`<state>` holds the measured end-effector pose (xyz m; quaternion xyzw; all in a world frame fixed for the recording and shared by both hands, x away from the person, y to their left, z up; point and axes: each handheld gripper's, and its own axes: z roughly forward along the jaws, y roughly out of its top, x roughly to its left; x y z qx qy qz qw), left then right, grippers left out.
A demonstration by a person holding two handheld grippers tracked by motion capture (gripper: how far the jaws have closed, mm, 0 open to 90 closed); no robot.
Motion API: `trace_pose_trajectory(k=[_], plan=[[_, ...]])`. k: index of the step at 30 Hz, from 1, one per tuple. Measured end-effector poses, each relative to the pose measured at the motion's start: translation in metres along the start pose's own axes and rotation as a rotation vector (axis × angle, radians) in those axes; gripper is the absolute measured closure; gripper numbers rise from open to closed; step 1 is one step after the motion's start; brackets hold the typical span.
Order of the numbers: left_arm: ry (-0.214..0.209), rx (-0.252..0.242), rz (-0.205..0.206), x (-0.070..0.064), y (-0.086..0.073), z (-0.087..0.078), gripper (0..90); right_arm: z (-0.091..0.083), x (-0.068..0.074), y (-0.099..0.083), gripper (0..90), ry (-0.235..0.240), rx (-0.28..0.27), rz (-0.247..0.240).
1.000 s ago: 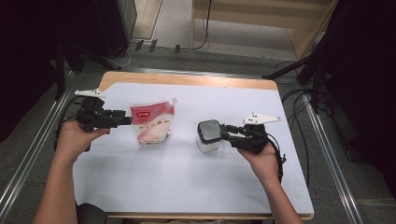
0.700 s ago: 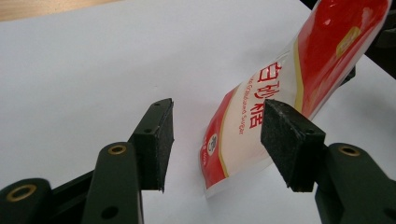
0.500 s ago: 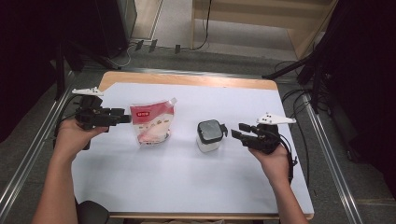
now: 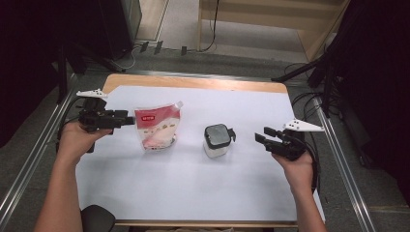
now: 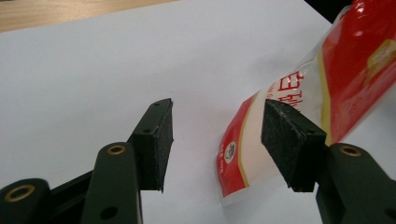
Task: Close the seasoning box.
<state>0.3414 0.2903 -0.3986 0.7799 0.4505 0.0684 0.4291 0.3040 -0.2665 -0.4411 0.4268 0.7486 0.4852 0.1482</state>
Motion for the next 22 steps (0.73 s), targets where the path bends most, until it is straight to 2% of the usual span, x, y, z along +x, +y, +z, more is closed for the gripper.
trace_pose_trajectory(k=[4, 7, 13, 17, 22], plan=[[0.019, -0.004, 0.01, 0.001, -0.001, 0.003, 43.0, -0.002, -0.005, -0.004, 48.9, -0.015, 0.005, 0.008], [0.018, 0.0, 0.0, 0.002, -0.001, 0.006, 42.8, -0.002, -0.008, -0.006, 48.2, -0.021, 0.012, 0.011], [0.016, 0.027, 0.011, 0.003, -0.002, 0.01, 42.6, -0.004, -0.012, -0.01, 47.9, -0.031, 0.01, 0.021], [0.011, 0.019, -0.008, 0.004, -0.002, 0.01, 42.2, -0.005, -0.013, -0.01, 47.9, -0.034, 0.006, 0.02], [0.016, 0.01, -0.007, 0.004, -0.002, 0.009, 41.8, -0.003, -0.012, -0.011, 47.1, -0.032, 0.006, 0.015]])
